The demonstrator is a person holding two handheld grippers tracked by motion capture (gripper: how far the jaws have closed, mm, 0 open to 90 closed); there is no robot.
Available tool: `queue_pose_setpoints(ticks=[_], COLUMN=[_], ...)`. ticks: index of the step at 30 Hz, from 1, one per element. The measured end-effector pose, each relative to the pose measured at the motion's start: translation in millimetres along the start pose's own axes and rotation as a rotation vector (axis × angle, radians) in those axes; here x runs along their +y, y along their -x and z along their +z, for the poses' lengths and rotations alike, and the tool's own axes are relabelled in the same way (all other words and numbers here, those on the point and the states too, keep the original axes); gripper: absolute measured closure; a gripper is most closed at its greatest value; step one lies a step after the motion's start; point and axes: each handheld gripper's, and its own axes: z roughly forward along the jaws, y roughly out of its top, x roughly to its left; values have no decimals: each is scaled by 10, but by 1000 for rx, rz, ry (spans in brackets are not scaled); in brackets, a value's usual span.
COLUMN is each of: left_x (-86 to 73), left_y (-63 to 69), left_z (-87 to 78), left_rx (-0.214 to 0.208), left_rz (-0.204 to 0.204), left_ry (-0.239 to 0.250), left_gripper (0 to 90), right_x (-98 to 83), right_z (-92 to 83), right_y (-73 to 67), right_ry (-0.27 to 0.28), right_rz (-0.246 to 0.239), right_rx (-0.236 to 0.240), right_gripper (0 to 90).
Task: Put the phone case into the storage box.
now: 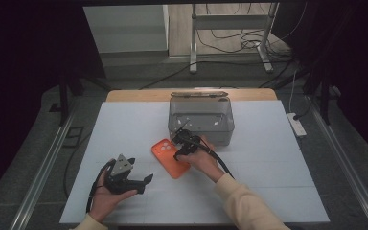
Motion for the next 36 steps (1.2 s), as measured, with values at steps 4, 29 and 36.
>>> queue_pose_setpoints(ticks=[4, 29, 36], left_x=[-1, 0, -1], left_y=[1, 4, 5], left_z=[3, 1, 0], left_rx=[0, 0, -2], left_rz=[1, 1, 4], left_ry=[-1, 2, 2], left_gripper=[99, 99, 100], right_x=[-1, -16, -13], right_z=[-4, -32, -37], right_y=[10, 4, -2], right_ry=[-2, -25, -26], right_rz=[3, 31, 31], right_rx=[8, 52, 43], right_gripper=[473, 687, 734])
